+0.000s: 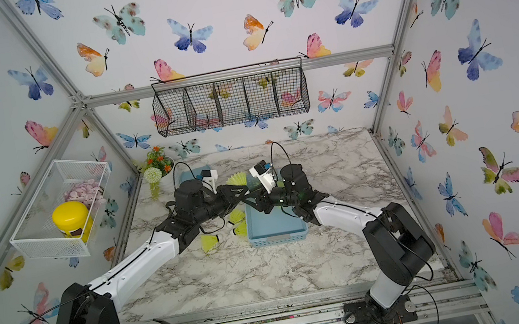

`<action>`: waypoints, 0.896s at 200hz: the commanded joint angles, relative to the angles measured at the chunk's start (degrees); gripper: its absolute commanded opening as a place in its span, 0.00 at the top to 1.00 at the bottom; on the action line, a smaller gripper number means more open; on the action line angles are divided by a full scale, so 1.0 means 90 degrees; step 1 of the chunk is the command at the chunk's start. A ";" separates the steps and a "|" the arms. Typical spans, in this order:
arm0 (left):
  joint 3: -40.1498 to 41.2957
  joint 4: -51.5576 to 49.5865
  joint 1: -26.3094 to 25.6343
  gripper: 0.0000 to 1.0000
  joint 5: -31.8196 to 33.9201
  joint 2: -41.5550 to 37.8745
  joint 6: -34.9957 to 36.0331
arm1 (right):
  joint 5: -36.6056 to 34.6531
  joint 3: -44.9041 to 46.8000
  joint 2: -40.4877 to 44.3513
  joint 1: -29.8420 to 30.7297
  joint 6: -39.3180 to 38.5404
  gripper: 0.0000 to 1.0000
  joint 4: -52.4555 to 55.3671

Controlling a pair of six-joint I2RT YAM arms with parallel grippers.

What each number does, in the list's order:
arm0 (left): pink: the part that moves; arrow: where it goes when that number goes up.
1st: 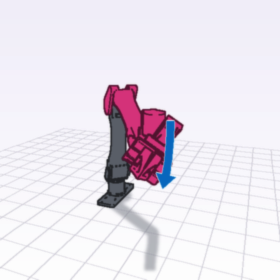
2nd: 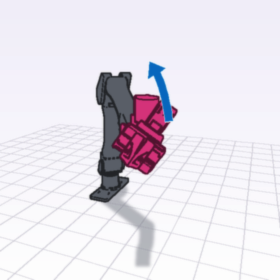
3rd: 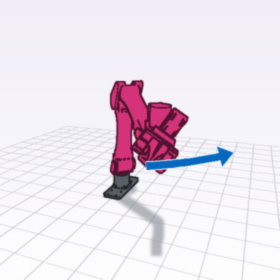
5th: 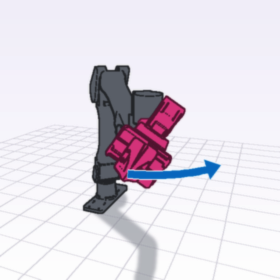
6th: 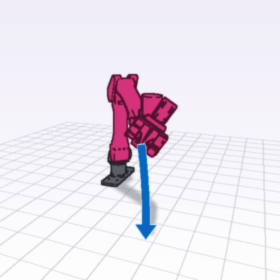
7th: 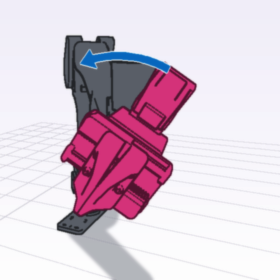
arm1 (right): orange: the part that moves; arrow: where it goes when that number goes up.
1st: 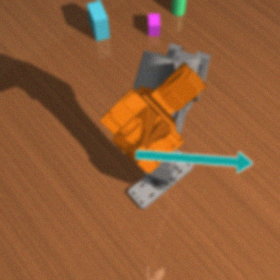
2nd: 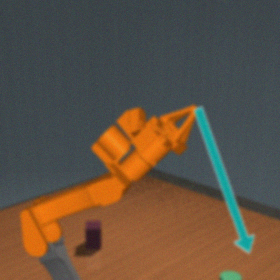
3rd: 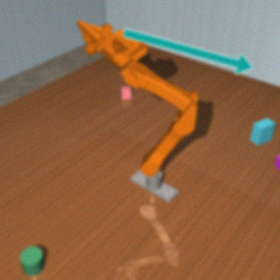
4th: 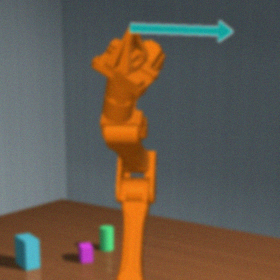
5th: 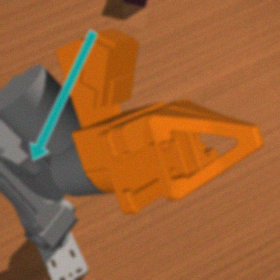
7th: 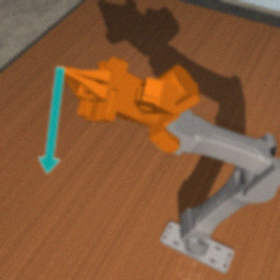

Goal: Put the shuttlecocks into the storage box
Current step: Place the shuttlecock in the storage box.

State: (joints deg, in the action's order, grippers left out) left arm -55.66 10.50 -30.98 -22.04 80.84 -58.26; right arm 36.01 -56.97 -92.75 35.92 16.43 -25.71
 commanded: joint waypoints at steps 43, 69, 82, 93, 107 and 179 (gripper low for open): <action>0.0099 0.0093 -0.0104 0.74 0.0047 0.0021 -0.0002 | -0.0054 -0.0064 0.0081 0.0047 -0.0045 0.79 -0.0206; 0.0107 0.0059 -0.0112 0.66 0.0079 0.0007 0.0037 | -0.0104 -0.0049 0.0117 0.0046 -0.0111 0.81 -0.0115; 0.0109 0.0011 -0.0122 0.60 0.0135 -0.0024 0.0086 | -0.0114 -0.0037 0.0129 0.0042 -0.0149 0.83 -0.0068; 0.0108 -0.0024 -0.0132 0.57 0.0183 -0.0060 0.0127 | -0.0123 -0.0016 0.0147 0.0044 -0.0173 0.84 -0.0044; 0.0097 -0.0068 -0.0132 0.54 0.0220 -0.0100 0.0174 | -0.0134 0.0004 0.0165 0.0046 -0.0203 0.84 -0.0025; -0.0149 -0.0721 -0.0149 0.33 0.0710 -0.0393 0.0822 | -0.0306 0.0100 0.0261 0.0047 -0.0498 0.84 0.0404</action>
State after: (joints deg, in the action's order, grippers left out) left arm -55.29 7.77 -32.01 -18.87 80.42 -55.24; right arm 34.48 -56.90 -92.23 36.01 13.87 -24.25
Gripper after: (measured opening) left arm 0.606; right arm 0.290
